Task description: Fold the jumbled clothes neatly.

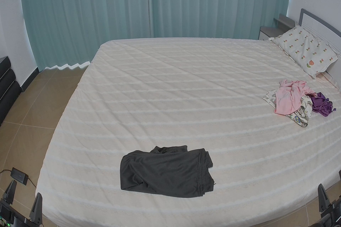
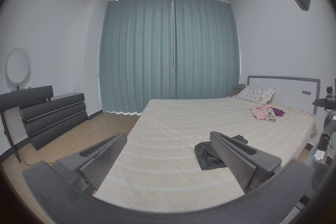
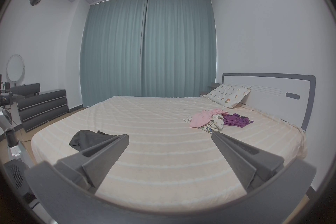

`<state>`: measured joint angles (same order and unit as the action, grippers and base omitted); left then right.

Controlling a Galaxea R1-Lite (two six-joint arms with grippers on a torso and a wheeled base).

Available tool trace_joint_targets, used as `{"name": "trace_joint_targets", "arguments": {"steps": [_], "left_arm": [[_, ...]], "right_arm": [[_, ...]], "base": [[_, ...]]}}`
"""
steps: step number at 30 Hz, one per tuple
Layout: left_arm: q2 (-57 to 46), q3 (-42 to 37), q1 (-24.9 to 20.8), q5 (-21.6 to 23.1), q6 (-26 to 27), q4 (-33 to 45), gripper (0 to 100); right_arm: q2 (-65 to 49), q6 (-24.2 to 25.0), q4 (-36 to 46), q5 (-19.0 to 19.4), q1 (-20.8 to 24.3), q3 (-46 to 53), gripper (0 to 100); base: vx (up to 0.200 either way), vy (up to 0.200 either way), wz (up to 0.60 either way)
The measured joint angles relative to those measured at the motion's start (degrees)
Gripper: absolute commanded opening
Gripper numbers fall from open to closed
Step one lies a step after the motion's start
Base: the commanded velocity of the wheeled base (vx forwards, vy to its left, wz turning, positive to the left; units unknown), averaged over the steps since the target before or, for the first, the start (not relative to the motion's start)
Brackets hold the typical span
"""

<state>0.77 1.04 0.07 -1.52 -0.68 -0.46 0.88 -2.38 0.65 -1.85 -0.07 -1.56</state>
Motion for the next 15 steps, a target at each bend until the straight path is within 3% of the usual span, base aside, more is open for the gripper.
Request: {"name": "trace_joint_targets", "arguments": {"steps": [5, 15], "left_arm": [[-0.17, -0.02, 0.00, 0.68, 0.93, 0.44, 100], [-0.22, -0.02, 0.00, 0.88, 0.98, 0.57, 100]], "right_arm": [[-0.22, 2.82, 0.01, 2.28, 0.00, 0.05, 100], [0.30, 2.95, 0.13, 2.40, 0.71, -0.01, 100]], "base": [[0.000, 0.000, 0.00], [0.000, 0.000, 0.00]]}}
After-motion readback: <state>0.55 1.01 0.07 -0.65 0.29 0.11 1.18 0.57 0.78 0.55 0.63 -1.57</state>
